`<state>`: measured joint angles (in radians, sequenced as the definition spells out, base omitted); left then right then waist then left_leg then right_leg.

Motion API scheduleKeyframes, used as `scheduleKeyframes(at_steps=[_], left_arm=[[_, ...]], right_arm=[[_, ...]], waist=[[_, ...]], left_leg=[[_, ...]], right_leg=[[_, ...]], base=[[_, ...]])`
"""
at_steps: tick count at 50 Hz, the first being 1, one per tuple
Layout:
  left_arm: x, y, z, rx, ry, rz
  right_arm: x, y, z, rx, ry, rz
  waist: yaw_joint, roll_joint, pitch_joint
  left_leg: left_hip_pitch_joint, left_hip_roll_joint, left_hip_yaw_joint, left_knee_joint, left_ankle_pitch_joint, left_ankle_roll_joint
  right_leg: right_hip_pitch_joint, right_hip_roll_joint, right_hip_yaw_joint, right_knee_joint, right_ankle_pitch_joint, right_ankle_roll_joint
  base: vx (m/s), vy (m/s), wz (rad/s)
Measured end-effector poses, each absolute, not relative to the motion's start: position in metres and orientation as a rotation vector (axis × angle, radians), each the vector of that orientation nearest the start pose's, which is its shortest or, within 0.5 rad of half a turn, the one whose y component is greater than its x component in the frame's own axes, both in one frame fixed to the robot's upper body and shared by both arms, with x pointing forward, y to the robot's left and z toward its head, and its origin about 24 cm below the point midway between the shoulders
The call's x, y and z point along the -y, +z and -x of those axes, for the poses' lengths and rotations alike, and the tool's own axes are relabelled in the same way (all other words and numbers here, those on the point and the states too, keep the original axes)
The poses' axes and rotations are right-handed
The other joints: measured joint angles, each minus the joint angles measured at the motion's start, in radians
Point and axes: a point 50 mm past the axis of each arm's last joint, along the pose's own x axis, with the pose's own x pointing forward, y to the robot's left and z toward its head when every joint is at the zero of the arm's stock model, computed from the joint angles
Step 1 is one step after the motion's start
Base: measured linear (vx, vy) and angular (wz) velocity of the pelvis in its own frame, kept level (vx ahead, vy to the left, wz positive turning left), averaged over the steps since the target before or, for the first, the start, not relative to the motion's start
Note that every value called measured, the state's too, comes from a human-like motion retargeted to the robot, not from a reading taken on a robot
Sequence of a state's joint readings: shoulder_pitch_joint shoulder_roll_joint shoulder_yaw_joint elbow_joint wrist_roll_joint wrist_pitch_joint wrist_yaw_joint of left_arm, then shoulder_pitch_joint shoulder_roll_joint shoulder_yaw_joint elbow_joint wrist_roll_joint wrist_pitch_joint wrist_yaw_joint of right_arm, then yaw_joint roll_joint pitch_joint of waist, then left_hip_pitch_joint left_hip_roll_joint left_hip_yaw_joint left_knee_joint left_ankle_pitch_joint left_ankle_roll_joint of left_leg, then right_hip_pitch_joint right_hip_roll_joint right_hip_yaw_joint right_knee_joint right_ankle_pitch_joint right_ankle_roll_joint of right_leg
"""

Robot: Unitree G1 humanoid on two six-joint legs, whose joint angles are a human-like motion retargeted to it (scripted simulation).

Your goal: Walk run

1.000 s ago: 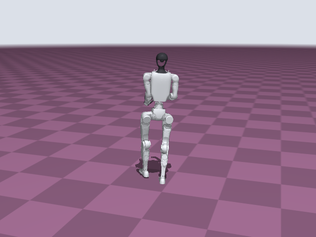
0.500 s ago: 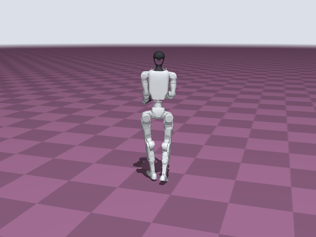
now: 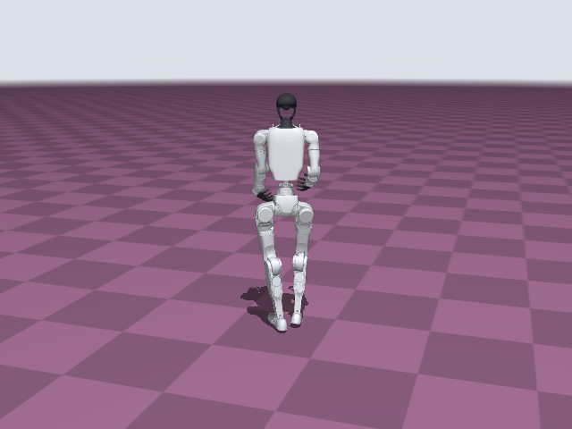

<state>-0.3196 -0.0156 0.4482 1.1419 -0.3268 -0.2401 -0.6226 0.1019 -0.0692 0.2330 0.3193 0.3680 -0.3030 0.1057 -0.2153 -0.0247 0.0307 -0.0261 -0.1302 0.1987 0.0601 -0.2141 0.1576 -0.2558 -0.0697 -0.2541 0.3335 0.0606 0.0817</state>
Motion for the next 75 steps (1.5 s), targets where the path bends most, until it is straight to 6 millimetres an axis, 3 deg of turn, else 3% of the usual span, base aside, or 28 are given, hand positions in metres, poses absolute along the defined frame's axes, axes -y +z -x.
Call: scheduleKeyframes(at_steps=[8,16,20,22,26,30,33,35,40,44,51,58,60,63,65,67,70,75], left_arm=[[-0.183,-0.092,-0.242,-0.447,-0.038,0.580],[-0.191,-0.085,-0.252,-0.444,-0.050,0.523],[-0.195,-0.091,-0.245,-0.510,-0.089,0.441],[-0.197,-0.100,-0.234,-0.577,-0.090,0.409],[-0.204,-0.122,-0.198,-0.717,-0.056,0.364],[-0.203,-0.147,-0.144,-0.901,-0.037,0.363],[-0.201,-0.163,-0.094,-1.048,0.017,0.395],[-0.202,-0.168,-0.064,-1.146,0.026,0.397],[-0.196,-0.174,0.000,-1.350,-0.004,0.316],[-0.178,-0.173,0.051,-1.504,-0.035,0.289],[-0.143,-0.161,0.117,-1.706,-0.069,0.401],[-0.114,-0.146,0.155,-1.825,0.034,0.599],[-0.111,-0.144,0.159,-1.831,0.068,0.625],[-0.116,-0.147,0.156,-1.786,0.137,0.569],[-0.125,-0.149,0.152,-1.749,0.180,0.506],[-0.138,-0.153,0.143,-1.715,0.208,0.452],[-0.166,-0.161,0.115,-1.665,0.199,0.359],[-0.216,-0.172,0.017,-1.444,0.118,0.184]], right_arm=[[0.123,-0.025,-0.211,-0.126,0.146,-0.281],[0.129,-0.015,-0.213,-0.054,0.114,-0.295],[0.132,-0.013,-0.212,-0.037,0.114,-0.295],[0.134,-0.013,-0.211,-0.038,0.117,-0.290],[0.135,-0.012,-0.210,-0.036,0.139,-0.264],[0.133,-0.011,-0.217,-0.043,0.163,-0.241],[0.132,-0.006,-0.222,-0.035,0.194,-0.187],[0.132,-0.001,-0.227,-0.010,0.199,-0.154],[0.136,0.012,-0.243,0.044,0.190,-0.116],[0.142,0.014,-0.243,0.062,0.153,-0.095],[0.153,0.008,-0.233,0.039,0.086,-0.113],[0.152,-0.007,-0.220,-0.017,0.047,-0.184],[0.148,-0.012,-0.216,-0.039,0.054,-0.209],[0.143,-0.022,-0.208,-0.083,0.066,-0.241],[0.139,-0.029,-0.200,-0.116,0.077,-0.249],[0.136,-0.036,-0.193,-0.146,0.094,-0.246],[0.138,-0.039,-0.188,-0.165,0.100,-0.225],[0.146,-0.036,-0.193,-0.142,0.087,-0.202]], waist=[[-0.069,-0.026,0.050],[-0.139,0.006,0.079],[-0.129,0.025,0.064],[-0.124,0.042,0.046],[-0.121,0.075,0.012],[-0.107,0.073,-0.010],[-0.110,0.027,-0.037],[-0.110,0.000,-0.050],[-0.095,-0.042,-0.069],[-0.040,-0.050,-0.079],[0.074,-0.028,-0.039],[0.156,-0.046,-0.024],[0.180,-0.054,-0.034],[0.229,-0.082,-0.062],[0.226,-0.086,-0.093],[0.208,-0.085,-0.120],[0.188,-0.038,-0.133],[0.176,0.013,-0.145]], left_leg=[[0.078,-0.038,-0.024,-0.011,-0.033,-0.011],[0.125,-0.016,-0.091,0.005,-0.064,-0.042],[0.142,-0.002,-0.088,0.018,-0.065,-0.067],[0.144,0.013,-0.085,0.032,-0.046,-0.082],[0.153,0.057,-0.077,0.083,0.065,-0.150],[0.136,0.088,-0.050,0.220,0.338,-0.215],[0.063,0.077,-0.016,0.423,0.527,-0.208],[-0.012,0.075,-0.009,0.578,0.614,-0.150],[-0.200,0.097,0.005,0.776,0.401,-0.070],[-0.321,0.084,0.047,0.677,0.259,-0.031],[-0.445,0.007,-0.006,0.212,0.248,-0.064],[-0.458,-0.055,0.035,-0.103,0.125,-0.147],[-0.440,-0.042,0.042,-0.050,0.112,-0.102],[-0.407,-0.022,0.066,-0.013,0.155,-0.087],[-0.374,-0.006,0.081,0.011,0.197,-0.088],[-0.357,0.007,0.051,0.047,0.191,-0.049],[-0.286,0.054,0.044,0.060,0.144,-0.022],[-0.169,0.066,0.014,0.021,0.093,-0.031]], right_leg=[[-0.113,-0.025,0.081,-0.147,0.073,0.084],[-0.185,-0.097,-0.009,-0.234,0.048,0.076],[-0.180,-0.114,-0.106,-0.271,0.002,0.070],[-0.158,-0.107,-0.156,-0.274,0.026,0.013],[-0.115,-0.048,-0.172,-0.303,0.110,-0.085],[-0.058,-0.040,-0.137,-0.300,0.072,-0.093],[-0.006,-0.055,-0.095,-0.308,0.032,-0.131],[0.029,-0.069,-0.077,-0.308,0.002,-0.136],[0.099,-0.059,-0.066,-0.306,-0.063,-0.158],[0.147,-0.026,-0.042,-0.302,-0.116,-0.168],[0.261,0.089,-0.018,-0.307,-0.209,-0.182],[0.371,0.128,0.031,-0.282,-0.252,-0.147],[0.391,0.132,0.058,-0.259,-0.224,-0.120],[0.417,0.109,0.056,-0.210,-0.099,-0.068],[0.424,0.093,0.018,-0.155,0.056,-0.032],[0.394,0.086,0.056,-0.046,0.243,0.012],[0.301,0.113,0.058,0.200,0.432,0.032],[0.117,0.101,0.045,0.418,0.216,0.003]], base=[[0.24,-0.10,0.16],[0.37,-0.21,0.45],[0.46,-0.29,0.04],[0.56,-0.35,0.01],[0.69,-0.48,-0.08],[0.74,-0.50,-0.35],[0.68,-0.36,-0.42],[0.65,-0.41,-0.23],[0.57,-0.34,-0.19],[0.65,-0.27,-0.45],[0.61,-0.25,-0.39],[0.77,-0.17,-0.42],[0.88,-0.15,-0.79],[1.08,-0.11,-1.00],[1.18,-0.08,-0.44],[1.07,-0.09,-0.16],[0.93,-0.02,0.03],[0.79,-0.03,0.17]])
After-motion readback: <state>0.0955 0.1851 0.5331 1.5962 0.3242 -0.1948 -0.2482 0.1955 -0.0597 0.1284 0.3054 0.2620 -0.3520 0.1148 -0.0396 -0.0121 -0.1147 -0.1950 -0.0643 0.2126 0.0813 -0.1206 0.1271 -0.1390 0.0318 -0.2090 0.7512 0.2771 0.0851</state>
